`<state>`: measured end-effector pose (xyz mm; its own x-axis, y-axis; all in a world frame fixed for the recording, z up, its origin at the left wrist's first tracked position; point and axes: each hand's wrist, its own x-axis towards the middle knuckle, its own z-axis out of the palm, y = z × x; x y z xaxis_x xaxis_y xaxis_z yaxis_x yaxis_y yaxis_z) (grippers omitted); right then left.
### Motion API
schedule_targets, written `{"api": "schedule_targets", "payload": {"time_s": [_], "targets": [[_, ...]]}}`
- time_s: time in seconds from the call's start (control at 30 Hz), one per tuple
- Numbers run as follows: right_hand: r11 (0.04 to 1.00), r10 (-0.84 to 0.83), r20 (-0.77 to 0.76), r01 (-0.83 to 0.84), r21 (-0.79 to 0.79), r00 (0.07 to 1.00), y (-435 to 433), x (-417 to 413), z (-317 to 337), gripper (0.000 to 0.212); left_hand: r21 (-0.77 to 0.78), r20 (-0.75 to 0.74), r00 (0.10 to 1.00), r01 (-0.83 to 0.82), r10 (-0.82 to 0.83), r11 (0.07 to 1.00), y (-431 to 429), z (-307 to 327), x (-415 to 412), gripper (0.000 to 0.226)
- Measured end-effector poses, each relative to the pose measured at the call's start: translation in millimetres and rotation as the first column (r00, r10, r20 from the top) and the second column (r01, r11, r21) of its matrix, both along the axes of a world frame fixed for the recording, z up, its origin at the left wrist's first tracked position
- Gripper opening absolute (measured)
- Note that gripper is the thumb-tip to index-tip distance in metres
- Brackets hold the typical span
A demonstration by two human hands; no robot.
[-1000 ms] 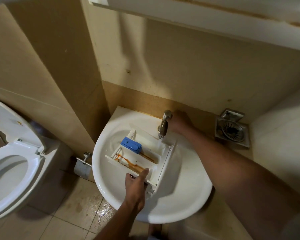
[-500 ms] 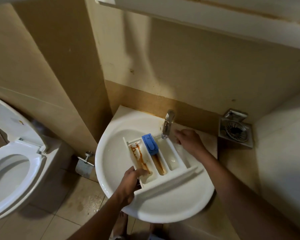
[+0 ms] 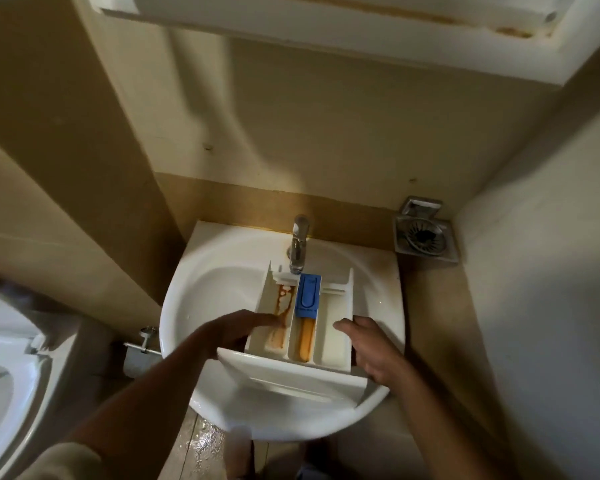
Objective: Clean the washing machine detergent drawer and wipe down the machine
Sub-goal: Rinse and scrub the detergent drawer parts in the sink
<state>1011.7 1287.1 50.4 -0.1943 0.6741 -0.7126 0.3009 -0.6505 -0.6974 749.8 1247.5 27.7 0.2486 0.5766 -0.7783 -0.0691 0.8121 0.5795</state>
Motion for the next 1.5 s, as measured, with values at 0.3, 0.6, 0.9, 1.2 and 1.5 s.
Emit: {"api": "schedule_targets", "payload": {"time_s": [0.3,0.6,0.9,1.2,1.5], "targets": [[0.952,-0.302,0.034,0.299,0.072,0.953,-65.5,-33.1,8.0,0.006,0.234,-0.545,0.836,0.228,-0.066,0.945,60.5,36.1,-9.8,0.045],[0.805,-0.583,-0.048,0.585,0.104,0.811,-98.2,-82.4,13.6,0.011,0.417,-0.883,0.469,0.778,0.008,0.47,126.7,88.1,24.2,0.07],[0.68,-0.731,-0.236,0.713,-0.171,0.64,-90.0,-85.4,13.9,0.019,0.087,-0.981,0.139,0.938,-0.134,0.335,150.5,86.3,28.7,0.042],[0.641,-0.758,-0.344,0.729,-0.24,0.554,-83.5,-90.4,7.8,0.027,0.157,-0.987,0.154,0.866,0.045,0.475,158.7,80.5,50.1,0.037],[0.764,-0.641,-0.36,0.608,-0.215,0.678,-90.8,-105.8,-0.3,0.029,0.172,-0.981,0.192,0.801,0.026,0.573,168.7,80.9,53.4,0.033]]}}
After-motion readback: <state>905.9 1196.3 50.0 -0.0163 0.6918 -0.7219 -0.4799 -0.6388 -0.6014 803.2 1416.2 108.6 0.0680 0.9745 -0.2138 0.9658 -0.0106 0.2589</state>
